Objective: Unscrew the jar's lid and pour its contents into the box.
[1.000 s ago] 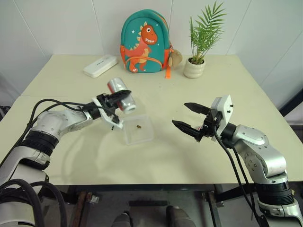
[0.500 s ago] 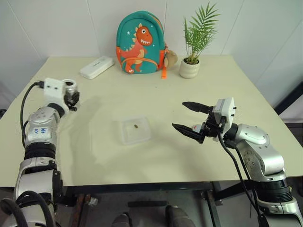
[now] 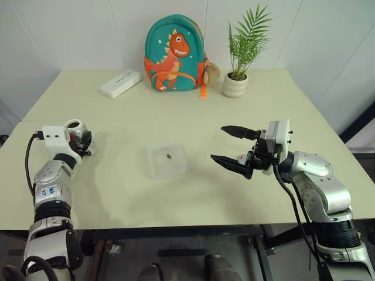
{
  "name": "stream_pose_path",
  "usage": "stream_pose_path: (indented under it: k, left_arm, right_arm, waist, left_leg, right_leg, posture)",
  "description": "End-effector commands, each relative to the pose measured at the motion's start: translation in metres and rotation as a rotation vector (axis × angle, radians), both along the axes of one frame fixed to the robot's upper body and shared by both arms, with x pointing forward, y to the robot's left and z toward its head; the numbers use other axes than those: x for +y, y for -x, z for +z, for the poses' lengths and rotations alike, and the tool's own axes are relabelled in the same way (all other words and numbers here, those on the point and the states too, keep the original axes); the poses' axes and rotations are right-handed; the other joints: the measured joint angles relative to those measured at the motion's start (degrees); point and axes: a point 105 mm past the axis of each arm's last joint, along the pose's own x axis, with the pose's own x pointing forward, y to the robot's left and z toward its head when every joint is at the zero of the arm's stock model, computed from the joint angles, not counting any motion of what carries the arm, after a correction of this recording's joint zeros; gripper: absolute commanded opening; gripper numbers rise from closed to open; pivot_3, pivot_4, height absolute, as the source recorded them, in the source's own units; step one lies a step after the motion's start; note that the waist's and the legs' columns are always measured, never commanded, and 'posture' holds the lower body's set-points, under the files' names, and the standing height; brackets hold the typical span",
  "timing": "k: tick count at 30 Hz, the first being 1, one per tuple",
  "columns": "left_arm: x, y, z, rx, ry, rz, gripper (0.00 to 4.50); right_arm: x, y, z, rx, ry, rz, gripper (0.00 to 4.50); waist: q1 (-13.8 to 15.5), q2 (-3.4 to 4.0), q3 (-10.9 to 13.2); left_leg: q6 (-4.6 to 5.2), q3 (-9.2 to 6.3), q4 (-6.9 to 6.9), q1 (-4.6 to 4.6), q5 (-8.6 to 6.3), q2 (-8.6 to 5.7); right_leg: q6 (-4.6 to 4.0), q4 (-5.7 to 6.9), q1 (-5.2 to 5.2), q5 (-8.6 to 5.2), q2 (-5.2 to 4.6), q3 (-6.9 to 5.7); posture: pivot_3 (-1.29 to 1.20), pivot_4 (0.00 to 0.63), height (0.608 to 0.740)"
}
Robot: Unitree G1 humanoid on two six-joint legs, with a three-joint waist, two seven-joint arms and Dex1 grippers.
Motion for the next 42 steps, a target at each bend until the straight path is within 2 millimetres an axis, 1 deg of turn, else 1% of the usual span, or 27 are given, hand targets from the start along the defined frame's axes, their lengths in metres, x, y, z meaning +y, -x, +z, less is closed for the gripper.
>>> stream_pose_path:
  k: [1, 3, 4, 6, 9, 11, 14, 19, 21, 25, 27, 29, 30, 32, 35, 36, 38, 40, 42]
  left_arm:
    - [0.007, 0.006, 0.018, -0.076, -0.005, 0.008, 1.93]
    - [0.009, 0.007, 0.017, -0.071, -0.004, 0.018, 2.67]
    - [0.01, 0.007, 0.016, -0.066, -0.004, 0.02, 2.87]
    - [0.013, 0.009, 0.014, -0.06, -0.004, 0.028, 3.52]
    - [0.019, 0.016, 0.018, -0.08, -0.007, 0.052, 4.47]
    - [0.02, 0.02, 0.018, -0.082, -0.006, 0.05, 4.49]
    - [0.019, 0.026, 0.011, -0.044, -0.018, 0.046, 4.49]
    - [0.017, 0.044, -0.002, 0.068, -0.097, 0.022, 4.49]
    - [0.019, 0.055, -0.006, 0.119, -0.175, 0.016, 4.49]
    - [0.026, 0.077, -0.005, 0.158, -0.295, 0.001, 4.49]
    - [0.029, 0.088, -0.001, 0.173, -0.392, -0.025, 4.49]
    - [0.027, 0.097, 0.01, 0.144, -0.548, -0.068, 4.49]
    - [0.021, 0.099, 0.014, 0.126, -0.6, -0.114, 4.49]
    - [0.01, 0.103, 0.021, 0.097, -0.61, -0.21, 4.49]
    - [-0.042, 0.115, 0.028, 0.058, -0.6, -0.542, 4.49]
    - [-0.055, 0.118, 0.03, 0.052, -0.616, -0.611, 4.49]
    - [-0.071, 0.119, 0.032, 0.051, -0.619, -0.693, 4.49]
    - [-0.092, 0.125, 0.037, 0.043, -0.615, -0.794, 4.49]
    - [-0.106, 0.127, 0.04, 0.028, -0.615, -0.837, 4.49]
  right_arm:
    - [0.004, 0.003, 0.008, -0.03, -0.015, 0.02, 4.49]
    - [0.005, 0.003, 0.008, -0.027, -0.014, 0.025, 4.5]
    - [0.006, 0.003, 0.008, -0.027, -0.013, 0.027, 4.5]
    - [0.006, 0.003, 0.007, -0.027, -0.012, 0.031, 4.5]
    - [0.007, 0.005, 0.007, -0.016, -0.013, 0.049, 4.5]
    - [0.007, 0.006, 0.008, -0.01, -0.015, 0.057, 4.5]
    - [0.007, 0.007, 0.006, -0.007, -0.006, 0.061, 4.5]
    - [0.005, 0.008, 0.003, -0.003, 0.003, 0.062, 4.5]
    - [0.004, 0.009, 0.002, -0.003, 0.006, 0.061, 4.5]
    - [-0.001, 0.009, -0.001, -0.006, 0.029, 0.054, 4.5]
    - [-0.006, 0.008, -0.003, -0.005, 0.045, 0.047, 4.5]
    - [-0.01, 0.007, -0.005, 0.004, 0.054, 0.048, 4.5]
    - [-0.012, 0.006, -0.005, 0.019, 0.052, 0.05, 4.5]
    - [-0.014, 0.005, -0.005, 0.035, 0.054, 0.056, 4.5]
    - [-0.024, 0.002, -0.009, 0.051, 0.12, 0.07, 4.5]
    - [-0.026, 0.0, -0.011, 0.053, 0.138, 0.073, 4.5]
    - [-0.031, -0.003, -0.012, 0.051, 0.163, 0.074, 4.5]
    - [-0.032, -0.004, -0.017, 0.043, 0.198, 0.08, 4.5]
    - [-0.037, -0.006, -0.018, 0.04, 0.215, 0.08, 4.5]
  waist:
    - [0.0, -0.01, 0.0]
    - [0.0, -0.01, 0.0]
    - [0.0, -0.01, 0.0]
    - [0.0, -0.01, 0.0]
    - [-0.1, -0.01, 0.0]
    - [-0.1, -0.01, 0.0]
    - [-0.1, -0.01, 0.0]
    - [-0.2, -0.01, 0.0]
    - [-0.3, -0.02, 0.0]
    - [-0.2, -0.03, 0.0]
    - [-0.2, -0.04, 0.0]
    - [-0.2, -0.04, 0.0]
    - [-0.2, -0.04, 0.0]
    - [-0.2, -0.04, 0.0]
    - [-0.1, -0.04, 0.0]
    - [-0.1, -0.04, 0.0]
    - [-0.2, -0.05, 0.0]
    - [-0.3, -0.05, 0.0]
    - [-0.5, -0.04, 0.0]
  left_leg:
    - [0.0, 0.0, 0.0, 0.0, 0.0, 0.0]
    - [0.0, 0.0, 0.01, 0.0, 0.0, 0.0]
    - [0.0, 0.0, 0.01, 0.0, 0.0, 0.0]
    - [0.0, 0.0, 0.01, 0.0, 0.0, 0.0]
    - [0.0, 0.0, -0.02, 0.01, 0.0, 0.0]
    - [0.0, 0.0, -0.03, 0.01, 0.0, 0.0]
    - [0.0, 0.0, -0.02, 0.0, 0.0, 0.0]
    - [0.0, 0.0, -0.02, 0.02, 0.0, 0.01]
    - [0.0, 0.0, -0.04, 0.02, 0.0, 0.02]
    - [0.0, 0.01, -0.07, 0.04, 0.0, 0.07]
    - [-0.01, 0.05, -0.07, 0.04, 0.0, 0.1]
    - [-0.01, 0.15, -0.08, 0.06, -0.01, 0.15]
    - [-0.01, 0.21, -0.08, 0.06, -0.01, 0.18]
    - [0.0, 0.36, -0.12, 0.06, 0.0, 0.27]
    - [0.0, 0.51, -0.12, 0.05, 0.0, 0.29]
    - [0.0, 0.56, -0.12, 0.02, 0.0, 0.29]
    - [0.01, 0.64, -0.15, 0.01, -0.02, 0.29]
    - [0.03, 0.64, -0.2, 0.01, -0.03, 0.3]
    - [0.05, 0.67, -0.23, 0.02, -0.05, 0.35]
  right_leg:
    - [0.0, 0.0, 0.0, 0.0, 0.0, 0.0]
    - [0.0, 0.0, 0.0, 0.01, 0.0, 0.0]
    - [0.0, 0.0, 0.0, 0.01, 0.0, 0.0]
    - [0.0, 0.0, 0.0, 0.01, 0.0, 0.0]
    - [0.0, -0.01, 0.0, 0.01, 0.0, 0.0]
    - [0.0, -0.02, 0.0, 0.01, 0.0, 0.01]
    - [0.0, -0.03, 0.0, 0.01, -0.01, 0.01]
    - [-0.02, -0.03, 0.0, 0.01, -0.01, 0.01]
    - [-0.03, -0.03, 0.0, 0.01, 0.0, 0.01]
    - [-0.14, -0.08, 0.0, -0.04, 0.0, 0.0]
    - [-0.27, -0.14, 0.0, -0.11, 0.01, -0.02]
    - [-0.57, -0.25, 0.0, -0.26, 0.0, -0.02]
    - [-0.65, -0.31, 0.0, -0.26, 0.0, -0.02]
    - [-1.24, -0.55, 0.0, -0.38, 0.01, 0.01]
    - [-1.24, -0.7, 0.01, -0.32, 0.0, 0.1]
    - [-1.26, -0.81, 0.02, -0.3, -0.02, 0.14]
    - [-1.23, -0.97, 0.04, -0.25, -0.02, 0.19]
    - [-1.17, -1.01, 0.03, -0.22, 0.0, 0.21]
    - [-1.14, -1.02, 0.01, -0.22, 0.09, 0.26]
  posture:
    - [0.0, 0.15, 0.74]
    - [0.0, 0.15, 0.74]
    - [0.0, 0.15, 0.74]
    - [0.0, 0.15, 0.74]
    - [0.0, 0.15, 0.74]
    - [0.0, 0.15, 0.74]
    - [0.0, 0.15, 0.74]
    - [0.0, 0.15, 0.74]
    - [0.0, 0.15, 0.74]
    - [0.0, 0.15, 0.74]
    - [0.0, 0.15, 0.74]
    - [0.0, 0.15, 0.74]
    - [0.0, 0.15, 0.74]
    - [0.0, 0.15, 0.74]
    - [0.0, 0.15, 0.74]
    - [0.0, 0.15, 0.74]
    - [0.0, 0.15, 0.74]
    - [0.0, 0.15, 0.74]
    - [0.0, 0.15, 0.74]
